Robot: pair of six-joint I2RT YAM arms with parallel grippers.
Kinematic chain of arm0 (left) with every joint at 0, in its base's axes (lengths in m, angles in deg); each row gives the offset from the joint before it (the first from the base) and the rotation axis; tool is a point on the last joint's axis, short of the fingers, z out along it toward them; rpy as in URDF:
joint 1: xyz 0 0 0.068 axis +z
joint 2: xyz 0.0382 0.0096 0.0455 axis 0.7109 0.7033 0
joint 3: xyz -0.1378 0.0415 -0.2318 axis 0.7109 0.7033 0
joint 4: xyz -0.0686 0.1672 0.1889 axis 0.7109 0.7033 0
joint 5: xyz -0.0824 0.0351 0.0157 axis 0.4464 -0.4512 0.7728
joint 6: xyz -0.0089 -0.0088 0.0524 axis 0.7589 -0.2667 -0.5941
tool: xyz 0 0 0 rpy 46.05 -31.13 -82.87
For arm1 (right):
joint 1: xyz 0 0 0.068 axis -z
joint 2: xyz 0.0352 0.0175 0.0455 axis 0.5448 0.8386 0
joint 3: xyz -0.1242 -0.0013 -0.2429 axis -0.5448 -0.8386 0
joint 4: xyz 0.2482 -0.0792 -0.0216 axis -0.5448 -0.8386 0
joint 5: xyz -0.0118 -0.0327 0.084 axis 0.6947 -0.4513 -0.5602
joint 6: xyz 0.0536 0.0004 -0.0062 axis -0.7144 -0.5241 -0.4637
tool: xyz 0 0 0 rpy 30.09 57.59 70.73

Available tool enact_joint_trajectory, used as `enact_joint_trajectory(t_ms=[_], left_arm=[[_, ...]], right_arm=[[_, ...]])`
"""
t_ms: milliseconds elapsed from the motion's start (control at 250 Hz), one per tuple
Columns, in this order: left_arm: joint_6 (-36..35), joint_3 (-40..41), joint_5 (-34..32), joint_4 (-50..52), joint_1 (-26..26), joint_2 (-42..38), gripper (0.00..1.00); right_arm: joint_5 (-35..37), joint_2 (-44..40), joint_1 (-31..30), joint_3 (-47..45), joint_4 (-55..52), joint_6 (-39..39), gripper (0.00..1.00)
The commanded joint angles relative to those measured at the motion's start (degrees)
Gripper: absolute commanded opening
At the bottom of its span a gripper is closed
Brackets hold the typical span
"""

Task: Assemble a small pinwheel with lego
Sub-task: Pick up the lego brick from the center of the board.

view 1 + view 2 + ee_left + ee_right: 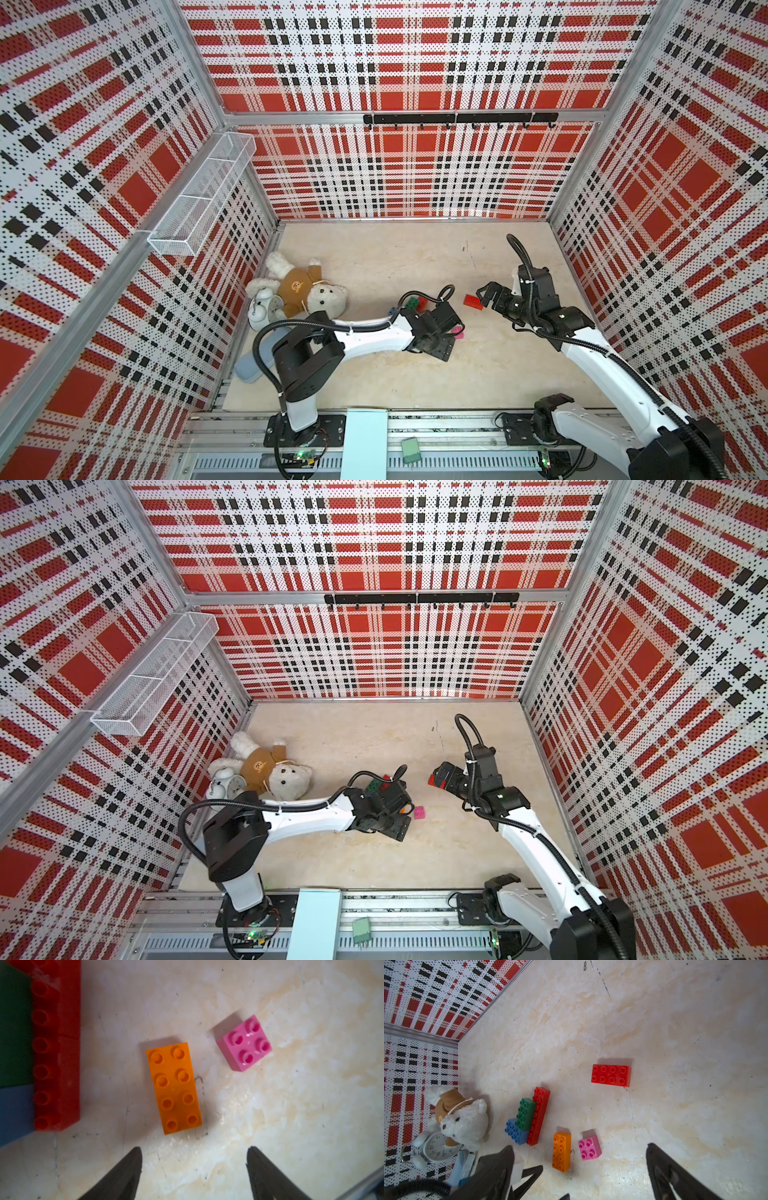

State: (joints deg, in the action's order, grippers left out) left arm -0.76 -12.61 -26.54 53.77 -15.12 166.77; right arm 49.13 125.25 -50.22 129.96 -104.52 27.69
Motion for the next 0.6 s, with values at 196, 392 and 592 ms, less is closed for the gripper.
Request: enact_joint_trajectory(t_ms=[196,392,592], left_arm=[[1.4,-6.8,-3.6,4.1,1.5,6.9,0.67],[1.5,-9.7,-6.7,7.4,0.6,8.5,0.57],[2.4,-10.3,-6.3,7.6,0.5,9.5,0.50]], right_arm=[[-2.5,-0.9,0.9,-1.0,1.6,2.2,1.00],[-3.4,0.7,1.2,-1.1,3.0,2.1,1.00],[-3.7,0.6,1.2,-1.5,3.3,2.0,1.00]])
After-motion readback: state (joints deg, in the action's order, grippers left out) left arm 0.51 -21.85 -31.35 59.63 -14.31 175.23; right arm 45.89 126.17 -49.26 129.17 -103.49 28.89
